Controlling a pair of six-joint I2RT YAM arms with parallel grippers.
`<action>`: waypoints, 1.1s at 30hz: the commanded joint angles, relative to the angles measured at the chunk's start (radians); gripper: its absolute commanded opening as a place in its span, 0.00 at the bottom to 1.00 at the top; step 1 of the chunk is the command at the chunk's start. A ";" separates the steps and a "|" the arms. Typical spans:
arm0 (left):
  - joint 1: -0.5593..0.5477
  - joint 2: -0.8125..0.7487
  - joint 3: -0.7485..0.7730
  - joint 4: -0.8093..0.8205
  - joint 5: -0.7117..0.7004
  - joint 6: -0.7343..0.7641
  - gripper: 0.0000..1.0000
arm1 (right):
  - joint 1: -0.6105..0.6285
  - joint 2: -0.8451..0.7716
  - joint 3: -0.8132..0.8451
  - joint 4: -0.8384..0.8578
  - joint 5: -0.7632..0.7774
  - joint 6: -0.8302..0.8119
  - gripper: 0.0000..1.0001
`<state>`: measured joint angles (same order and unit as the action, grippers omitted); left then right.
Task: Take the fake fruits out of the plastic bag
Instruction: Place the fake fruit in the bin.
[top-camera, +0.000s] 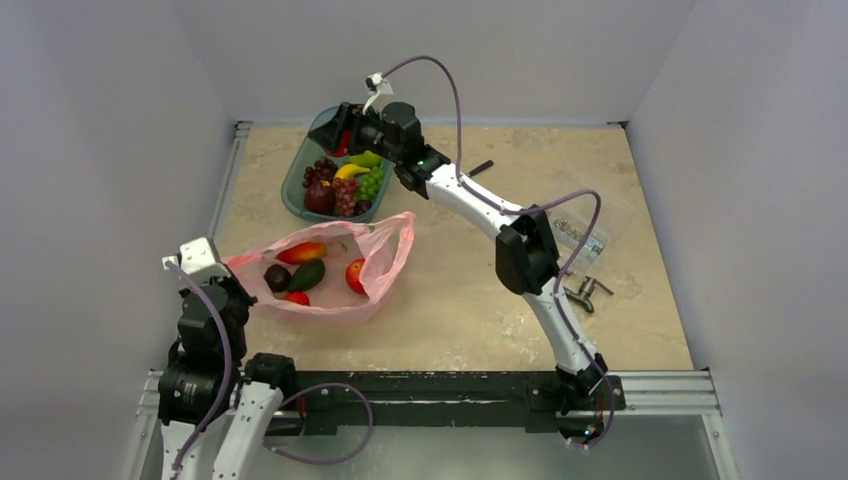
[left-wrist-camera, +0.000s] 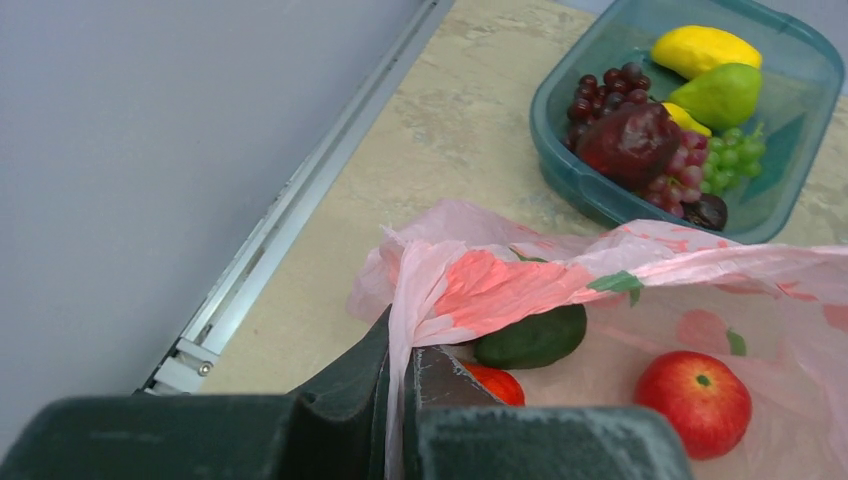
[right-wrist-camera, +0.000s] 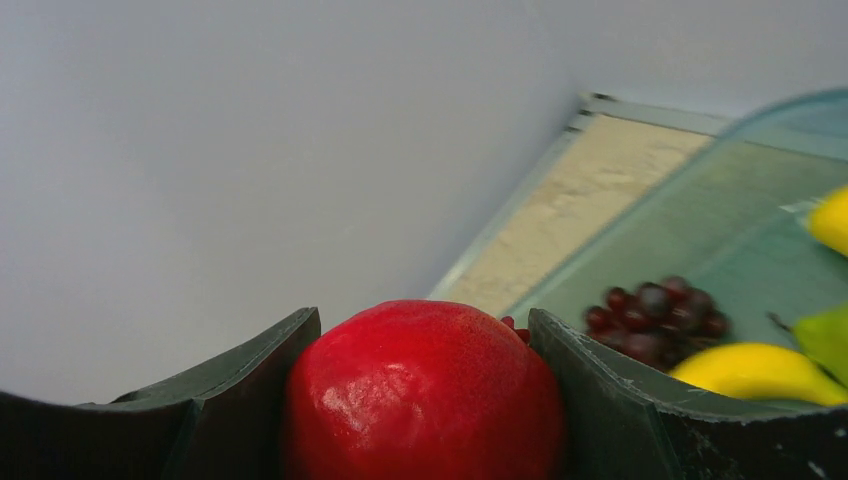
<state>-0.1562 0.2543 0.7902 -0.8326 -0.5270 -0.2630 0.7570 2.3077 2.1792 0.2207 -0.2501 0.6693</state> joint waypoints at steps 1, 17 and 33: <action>-0.005 0.006 0.066 -0.003 -0.107 0.006 0.00 | -0.049 0.125 0.141 -0.098 0.082 -0.044 0.02; -0.005 0.099 0.125 -0.006 -0.147 0.051 0.00 | -0.073 0.312 0.243 0.012 0.247 -0.176 0.30; -0.005 0.172 0.173 -0.114 0.041 0.017 0.00 | -0.074 0.340 0.344 0.031 0.269 -0.210 0.99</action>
<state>-0.1577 0.3904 0.9134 -0.9112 -0.5583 -0.2344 0.6804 2.6823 2.4699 0.2176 0.0097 0.4999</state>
